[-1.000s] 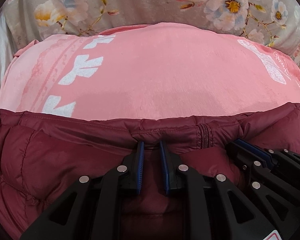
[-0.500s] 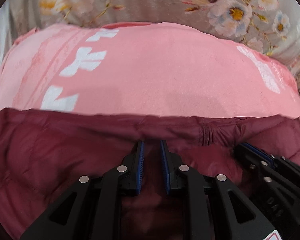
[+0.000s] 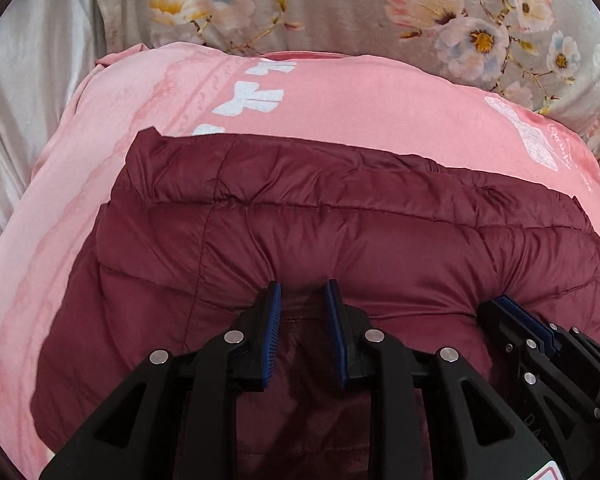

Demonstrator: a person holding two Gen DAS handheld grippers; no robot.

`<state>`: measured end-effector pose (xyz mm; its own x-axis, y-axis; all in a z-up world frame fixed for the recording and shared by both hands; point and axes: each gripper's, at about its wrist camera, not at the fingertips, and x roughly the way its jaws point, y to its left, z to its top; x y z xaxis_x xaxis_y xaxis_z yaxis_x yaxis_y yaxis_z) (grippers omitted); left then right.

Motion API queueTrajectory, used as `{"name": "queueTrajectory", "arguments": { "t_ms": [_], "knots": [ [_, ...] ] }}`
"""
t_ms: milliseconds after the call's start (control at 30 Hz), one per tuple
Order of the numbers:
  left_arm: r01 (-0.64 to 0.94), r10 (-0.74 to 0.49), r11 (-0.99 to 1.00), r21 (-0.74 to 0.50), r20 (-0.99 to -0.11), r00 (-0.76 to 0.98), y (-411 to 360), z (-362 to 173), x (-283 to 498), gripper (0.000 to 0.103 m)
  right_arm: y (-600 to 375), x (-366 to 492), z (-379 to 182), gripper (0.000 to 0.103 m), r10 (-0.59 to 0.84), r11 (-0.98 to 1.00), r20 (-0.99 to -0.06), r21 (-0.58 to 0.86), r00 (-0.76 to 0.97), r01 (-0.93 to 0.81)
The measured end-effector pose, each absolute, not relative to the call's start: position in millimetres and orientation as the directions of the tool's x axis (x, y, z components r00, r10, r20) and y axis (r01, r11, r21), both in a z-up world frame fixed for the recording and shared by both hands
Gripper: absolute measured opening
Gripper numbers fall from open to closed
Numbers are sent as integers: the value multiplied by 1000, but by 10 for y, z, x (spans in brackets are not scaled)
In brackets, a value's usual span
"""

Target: Fold large clothes

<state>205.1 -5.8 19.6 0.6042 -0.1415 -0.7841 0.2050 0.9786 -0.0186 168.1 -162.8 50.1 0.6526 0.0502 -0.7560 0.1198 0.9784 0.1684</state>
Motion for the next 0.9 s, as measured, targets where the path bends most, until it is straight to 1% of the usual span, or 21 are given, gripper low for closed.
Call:
{"name": "queueTrajectory", "arguments": {
  "t_ms": [100, 233, 700, 767, 833, 867, 900],
  "knots": [
    [201, -142, 979, -21, -778, 611, -48, 119, 2039, 24, -1623, 1681, 460, 10, 41, 980, -760, 157, 649, 122],
    [201, -106, 979, 32, -766, 635, -115, 61, 2009, 24, -1604, 1681, 436, 10, 30, 982, -769, 140, 639, 123],
    [196, -54, 976, 99, -758, 651, -206, 22, 1988, 23, -1583, 1699, 432, 10, 19, 984, -773, 125, 634, 124],
    [197, -75, 978, 72, -756, 650, -170, 47, 1975, 23, -1588, 1686, 449, 10, 22, 983, -772, 132, 636, 127],
    [189, -128, 982, -9, -766, 630, -14, 136, 1917, 25, -1572, 1594, 531, 10, 20, 979, -779, 141, 626, 145],
    [173, -159, 983, -63, -770, 618, 111, 204, 1861, 26, -1561, 1506, 592, 13, 42, 976, -776, 166, 630, 140],
    [153, -196, 980, -128, -767, 611, 290, 302, 1763, 28, -1530, 1384, 661, 13, 65, 974, -771, 187, 634, 127]
  ]
}}
